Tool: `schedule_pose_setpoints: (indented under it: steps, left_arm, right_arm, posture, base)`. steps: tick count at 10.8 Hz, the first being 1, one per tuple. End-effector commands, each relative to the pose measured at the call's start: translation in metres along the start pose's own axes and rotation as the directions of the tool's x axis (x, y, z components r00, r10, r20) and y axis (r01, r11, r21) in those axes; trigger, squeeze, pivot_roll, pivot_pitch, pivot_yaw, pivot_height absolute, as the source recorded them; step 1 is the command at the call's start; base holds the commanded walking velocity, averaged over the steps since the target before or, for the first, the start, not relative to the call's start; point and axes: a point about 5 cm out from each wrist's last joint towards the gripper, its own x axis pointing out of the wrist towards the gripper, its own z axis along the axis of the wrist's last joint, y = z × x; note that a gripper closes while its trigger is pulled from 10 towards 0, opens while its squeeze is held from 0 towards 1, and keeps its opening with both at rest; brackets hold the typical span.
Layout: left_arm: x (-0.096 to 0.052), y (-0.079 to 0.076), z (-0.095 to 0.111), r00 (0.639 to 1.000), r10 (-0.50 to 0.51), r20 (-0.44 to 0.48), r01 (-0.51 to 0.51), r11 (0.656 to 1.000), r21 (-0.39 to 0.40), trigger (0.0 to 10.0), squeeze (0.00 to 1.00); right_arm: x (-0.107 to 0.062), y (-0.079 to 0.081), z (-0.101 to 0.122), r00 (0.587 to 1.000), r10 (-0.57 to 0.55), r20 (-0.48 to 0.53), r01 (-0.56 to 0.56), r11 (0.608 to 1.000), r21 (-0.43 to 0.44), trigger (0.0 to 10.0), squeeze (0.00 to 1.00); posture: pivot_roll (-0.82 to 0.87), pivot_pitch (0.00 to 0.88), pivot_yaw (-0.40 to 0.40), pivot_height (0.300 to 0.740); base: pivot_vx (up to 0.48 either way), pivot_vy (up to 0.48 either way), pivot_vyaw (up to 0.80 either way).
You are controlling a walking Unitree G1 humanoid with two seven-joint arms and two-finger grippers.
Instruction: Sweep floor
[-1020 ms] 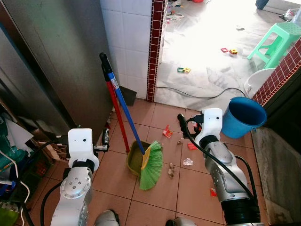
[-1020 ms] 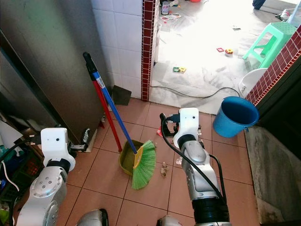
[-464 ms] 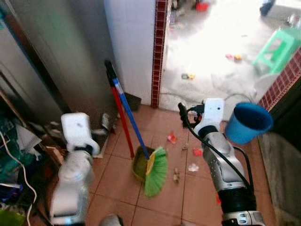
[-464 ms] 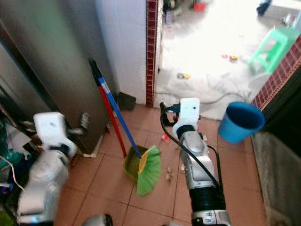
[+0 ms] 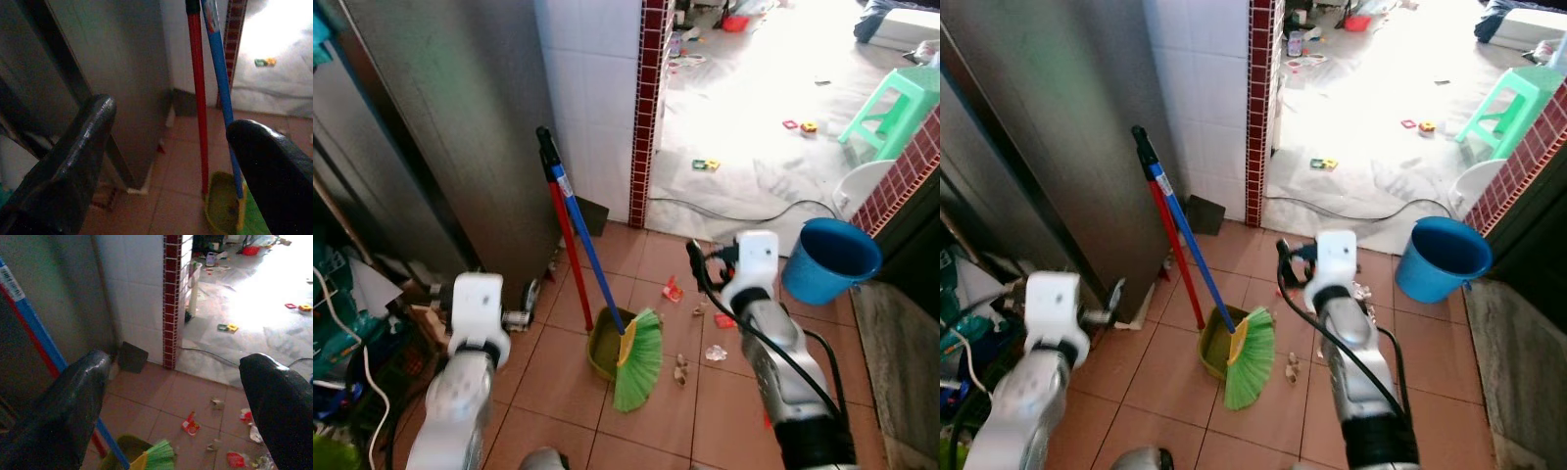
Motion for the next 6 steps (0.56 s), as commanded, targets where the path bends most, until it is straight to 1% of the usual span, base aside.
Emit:
schedule_pose_setpoints:
  steps: [1,2,3,4,5,6]
  left_arm:
    - [-0.003,0.001,0.010,0.998,0.011,0.070,-0.014,0.999,0.035,10.0,0.00]
    - [-0.007,-0.008,0.015,0.991,-0.069,0.117,0.058,0.994,0.097,10.0,0.00]
    - [-0.009,-0.011,0.021,0.981,-0.125,0.147,0.109,0.988,0.113,10.0,0.00]
    - [-0.009,-0.006,0.023,0.978,-0.146,0.151,0.137,0.988,0.069,10.0,0.23]
    - [-0.009,-0.003,0.020,0.983,-0.106,0.151,0.101,0.994,0.044,10.0,1.00]
    - [-0.010,-0.005,0.015,0.990,-0.059,0.129,0.053,0.997,0.049,10.0,1.00]
  right_arm:
    - [-0.001,-0.002,0.008,1.000,-0.005,0.028,0.005,1.000,0.005,10.0,0.00]
    - [-0.001,-0.003,0.009,1.000,0.000,0.029,0.000,1.000,0.001,10.0,0.00]
    - [0.000,-0.003,0.009,1.000,0.008,0.024,-0.008,1.000,-0.001,10.0,0.00]
    - [-0.002,-0.002,0.010,0.999,0.028,0.026,-0.028,1.000,0.009,10.0,1.00]
    - [-0.002,-0.005,0.011,1.000,0.006,0.028,-0.006,1.000,-0.001,10.0,1.00]
    - [-0.004,-0.008,0.011,1.000,-0.009,0.027,0.009,1.000,-0.013,10.0,1.00]
  posture:
    - [0.01,0.051,0.007,0.740]
    - [0.02,0.060,-0.018,0.740]
    - [0.02,0.070,-0.032,0.740]
    - [0.01,0.070,-0.034,0.740]
    - [0.00,0.072,-0.031,0.740]
    - [0.00,0.080,-0.025,0.740]
  base:
    - [0.000,0.000,0.00]
    - [0.000,0.000,0.00]
    - [0.000,0.000,0.00]
    - [0.000,0.000,0.00]
    - [0.000,0.000,0.00]
    - [0.000,0.000,0.00]
